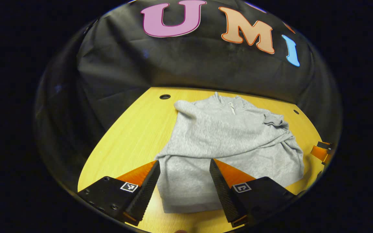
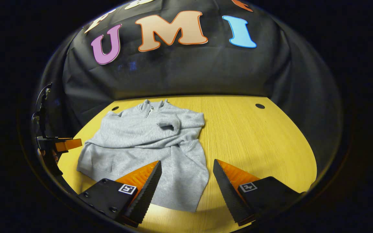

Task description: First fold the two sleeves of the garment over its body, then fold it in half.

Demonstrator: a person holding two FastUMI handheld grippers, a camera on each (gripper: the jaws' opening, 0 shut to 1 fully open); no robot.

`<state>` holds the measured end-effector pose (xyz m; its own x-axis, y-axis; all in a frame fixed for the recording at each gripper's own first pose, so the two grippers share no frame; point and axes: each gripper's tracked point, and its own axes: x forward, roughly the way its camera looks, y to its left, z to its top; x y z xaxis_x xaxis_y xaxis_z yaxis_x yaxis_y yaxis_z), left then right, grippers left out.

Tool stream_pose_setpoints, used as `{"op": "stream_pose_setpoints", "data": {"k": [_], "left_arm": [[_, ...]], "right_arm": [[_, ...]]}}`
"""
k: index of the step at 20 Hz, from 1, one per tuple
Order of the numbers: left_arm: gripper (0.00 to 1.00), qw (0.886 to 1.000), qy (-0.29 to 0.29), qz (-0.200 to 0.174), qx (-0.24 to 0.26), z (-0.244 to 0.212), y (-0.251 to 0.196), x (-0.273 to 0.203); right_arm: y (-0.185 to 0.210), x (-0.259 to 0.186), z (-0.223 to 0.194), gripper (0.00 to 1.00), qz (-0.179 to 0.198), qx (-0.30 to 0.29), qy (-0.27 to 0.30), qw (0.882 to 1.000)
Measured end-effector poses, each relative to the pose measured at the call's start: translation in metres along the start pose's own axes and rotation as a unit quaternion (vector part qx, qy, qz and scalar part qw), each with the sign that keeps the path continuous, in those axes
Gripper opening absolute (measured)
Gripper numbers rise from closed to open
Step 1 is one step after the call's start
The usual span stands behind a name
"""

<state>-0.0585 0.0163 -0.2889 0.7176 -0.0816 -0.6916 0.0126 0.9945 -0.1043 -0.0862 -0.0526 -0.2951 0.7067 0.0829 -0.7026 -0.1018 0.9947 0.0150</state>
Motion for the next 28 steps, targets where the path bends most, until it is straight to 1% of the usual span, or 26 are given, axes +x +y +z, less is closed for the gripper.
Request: {"op": "stream_pose_setpoints", "data": {"k": [3,5,6,7,8,9,10,11,13,14,15,16,18,19,21,22,23,24,25,26,27,28], "left_arm": [[0.90,0.999,0.033,-0.009,-0.002,-0.031,0.000,0.007],[0.90,0.998,0.053,-0.016,-0.013,-0.046,0.001,0.009],[0.90,0.998,0.059,-0.016,-0.018,-0.051,0.003,0.011],[0.90,0.998,0.063,-0.014,-0.022,-0.055,0.005,0.014],[0.89,0.997,0.067,-0.014,-0.025,-0.058,0.007,0.016],[0.89,0.997,0.070,-0.015,-0.027,-0.060,0.007,0.017],[0.89,0.997,0.073,-0.015,-0.026,-0.063,0.008,0.019],[0.88,0.997,0.078,-0.012,-0.023,-0.067,0.010,0.019],[0.87,0.997,0.073,-0.008,-0.004,-0.068,0.010,0.020],[0.87,0.997,0.072,-0.006,0.005,-0.069,0.010,0.019],[0.87,0.998,0.065,-0.005,0.006,-0.067,0.008,0.021],[0.86,0.998,0.066,-0.003,0.002,-0.069,0.008,0.020],[0.86,0.998,0.055,-0.002,-0.001,-0.069,0.008,0.020],[0.84,0.999,0.049,-0.005,0.002,-0.068,0.007,0.020],[0.79,0.999,0.048,-0.019,0.011,-0.069,0.001,0.020],[0.68,0.998,0.047,-0.026,0.013,-0.067,-0.002,0.020],[0.64,0.998,0.047,-0.033,0.016,-0.068,-0.004,0.020],[0.56,0.998,0.045,-0.042,0.016,-0.066,-0.008,0.022],[0.43,0.998,0.044,-0.049,0.014,-0.067,-0.011,0.021],[0.28,0.998,0.040,-0.055,0.007,-0.065,-0.014,0.022],[0.19,0.998,0.037,-0.056,-0.002,-0.065,-0.015,0.023],[0.11,0.998,0.034,-0.059,-0.010,-0.064,-0.016,0.024]], "right_arm": [[0.002,0.003,-0.024,0.96,-0.003,-0.004,0.028,1.000],[0.001,0.004,-0.038,0.96,-0.008,-0.006,0.046,0.999],[0.000,0.005,-0.043,0.96,-0.011,-0.006,0.053,0.999],[-0.001,0.007,-0.050,0.99,-0.013,-0.006,0.061,0.998],[0.000,0.007,-0.056,0.96,-0.013,-0.004,0.070,0.997],[0.001,0.008,-0.060,0.99,-0.014,-0.004,0.077,0.997],[0.001,0.010,-0.065,0.96,-0.017,-0.007,0.085,0.996],[0.002,0.011,-0.069,0.99,-0.017,-0.009,0.092,0.996],[0.007,0.014,-0.077,0.99,-0.016,-0.009,0.103,0.995],[0.007,0.014,-0.083,0.96,-0.019,-0.012,0.109,0.994],[0.006,0.016,-0.086,0.99,-0.022,-0.015,0.114,0.993],[0.007,0.016,-0.088,0.96,-0.021,-0.014,0.118,0.993],[0.007,0.013,-0.081,0.97,-0.022,-0.007,0.120,0.993],[0.007,0.013,-0.080,1.00,-0.021,-0.012,0.120,0.992],[0.009,0.013,-0.080,0.99,-0.013,-0.016,0.126,0.992],[0.012,0.015,-0.082,0.94,-0.007,-0.016,0.131,0.991],[0.016,0.015,-0.082,0.88,0.000,-0.016,0.138,0.990],[0.019,0.016,-0.082,0.72,0.003,-0.020,0.143,0.990],[0.024,0.017,-0.082,0.64,0.015,-0.022,0.149,0.989],[0.028,0.016,-0.083,0.53,0.021,-0.021,0.153,0.988],[0.032,0.016,-0.083,0.43,0.027,-0.017,0.157,0.987],[0.032,0.017,-0.083,0.27,0.028,-0.013,0.161,0.987]]}}
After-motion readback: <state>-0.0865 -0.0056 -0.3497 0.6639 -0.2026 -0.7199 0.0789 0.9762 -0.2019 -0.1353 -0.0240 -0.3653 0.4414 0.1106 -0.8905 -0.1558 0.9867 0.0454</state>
